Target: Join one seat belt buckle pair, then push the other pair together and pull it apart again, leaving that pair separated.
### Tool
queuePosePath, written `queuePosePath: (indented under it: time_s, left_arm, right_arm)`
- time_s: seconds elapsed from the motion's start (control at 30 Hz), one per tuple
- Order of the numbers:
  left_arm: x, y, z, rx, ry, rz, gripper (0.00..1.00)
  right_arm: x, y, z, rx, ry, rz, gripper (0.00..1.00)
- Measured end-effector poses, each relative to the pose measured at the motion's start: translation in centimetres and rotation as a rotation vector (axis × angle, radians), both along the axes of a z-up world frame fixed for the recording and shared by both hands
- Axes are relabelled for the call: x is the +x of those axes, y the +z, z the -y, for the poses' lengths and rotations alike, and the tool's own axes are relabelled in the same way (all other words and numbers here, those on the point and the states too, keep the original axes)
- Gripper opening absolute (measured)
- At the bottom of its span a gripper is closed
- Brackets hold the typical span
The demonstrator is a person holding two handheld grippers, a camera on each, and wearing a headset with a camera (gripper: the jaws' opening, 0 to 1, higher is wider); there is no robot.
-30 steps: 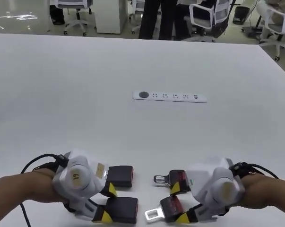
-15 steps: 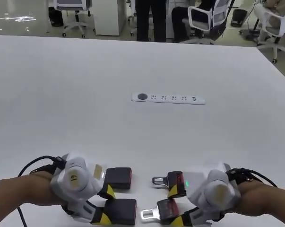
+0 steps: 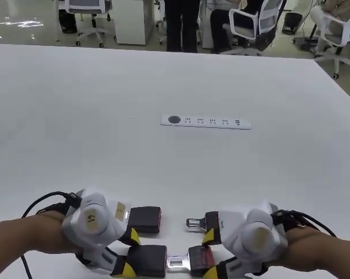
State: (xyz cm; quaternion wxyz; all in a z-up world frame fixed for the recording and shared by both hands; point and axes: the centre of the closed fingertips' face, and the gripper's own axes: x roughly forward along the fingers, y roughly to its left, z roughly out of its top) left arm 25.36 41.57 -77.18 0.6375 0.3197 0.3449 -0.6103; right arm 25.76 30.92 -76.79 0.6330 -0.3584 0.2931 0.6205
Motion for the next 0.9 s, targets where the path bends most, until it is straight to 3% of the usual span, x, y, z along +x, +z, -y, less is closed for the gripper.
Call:
queuePosePath:
  time_s: [0.9]
  left_arm:
    - [0.0,-0.1,-0.2,0.003,0.023,0.0,0.32]
  right_arm:
    - [-0.5,0.0,-1.9,0.028,-0.063,-0.022,0.29]
